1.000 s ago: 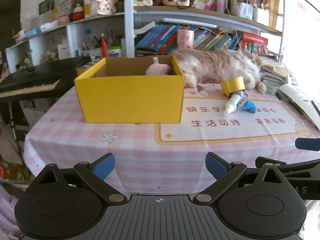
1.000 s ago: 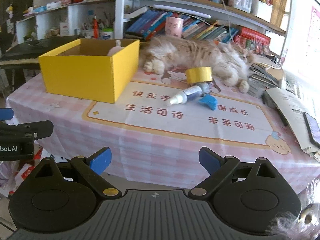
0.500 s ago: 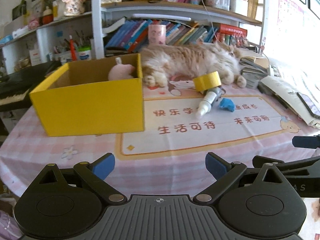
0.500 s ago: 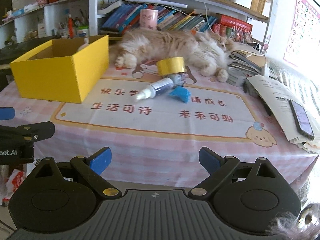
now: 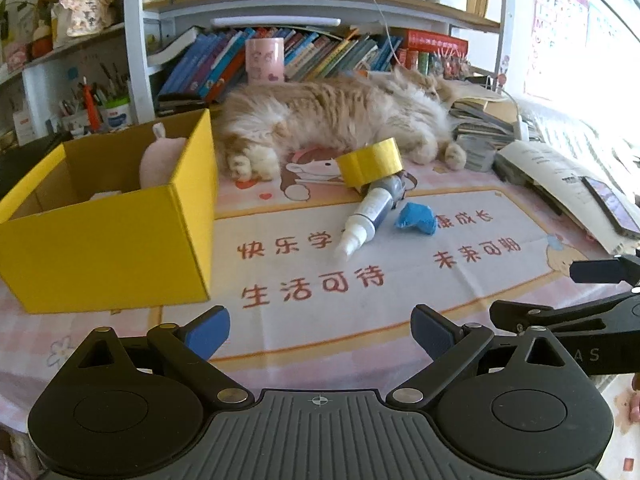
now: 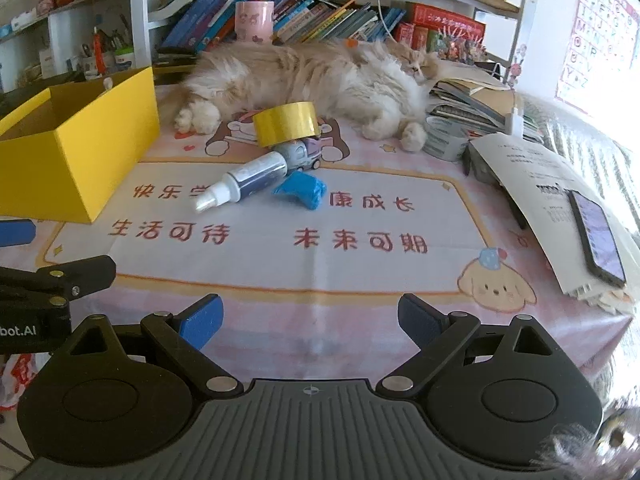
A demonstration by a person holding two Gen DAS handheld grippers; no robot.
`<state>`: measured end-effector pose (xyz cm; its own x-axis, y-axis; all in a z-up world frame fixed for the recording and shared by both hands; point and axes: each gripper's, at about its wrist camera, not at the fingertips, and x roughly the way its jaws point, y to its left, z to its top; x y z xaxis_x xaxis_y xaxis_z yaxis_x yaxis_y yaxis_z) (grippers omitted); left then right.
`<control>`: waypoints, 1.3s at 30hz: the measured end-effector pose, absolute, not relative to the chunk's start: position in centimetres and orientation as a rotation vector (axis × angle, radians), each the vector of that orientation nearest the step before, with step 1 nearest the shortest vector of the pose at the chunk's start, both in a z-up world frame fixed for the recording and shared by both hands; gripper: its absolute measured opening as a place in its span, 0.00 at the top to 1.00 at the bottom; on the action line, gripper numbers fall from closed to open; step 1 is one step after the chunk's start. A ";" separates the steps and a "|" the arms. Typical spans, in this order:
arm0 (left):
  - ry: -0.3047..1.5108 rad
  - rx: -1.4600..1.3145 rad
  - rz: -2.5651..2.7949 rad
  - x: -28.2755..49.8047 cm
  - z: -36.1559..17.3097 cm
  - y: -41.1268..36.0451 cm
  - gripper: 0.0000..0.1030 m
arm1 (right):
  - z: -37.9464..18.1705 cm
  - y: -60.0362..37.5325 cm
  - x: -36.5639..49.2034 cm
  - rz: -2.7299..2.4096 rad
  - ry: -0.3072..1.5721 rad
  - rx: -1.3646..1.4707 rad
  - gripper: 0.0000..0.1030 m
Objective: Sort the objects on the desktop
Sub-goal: 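Grasp the blue cloth with the right tool while the left tool reaches toward the spray bottle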
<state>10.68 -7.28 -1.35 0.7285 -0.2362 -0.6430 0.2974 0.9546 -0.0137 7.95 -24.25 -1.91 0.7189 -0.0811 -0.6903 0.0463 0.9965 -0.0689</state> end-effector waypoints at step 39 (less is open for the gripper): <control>0.809 0.103 -0.273 21.5 -2.8 -15.6 0.07 | -5.7 -30.8 26.9 0.325 0.837 -0.043 0.74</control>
<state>21.52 -15.62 -2.75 0.6575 -0.2016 -0.7260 0.2801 0.9599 -0.0129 26.86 -30.84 -5.71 0.6228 0.2667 -0.7355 -0.2999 0.9497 0.0903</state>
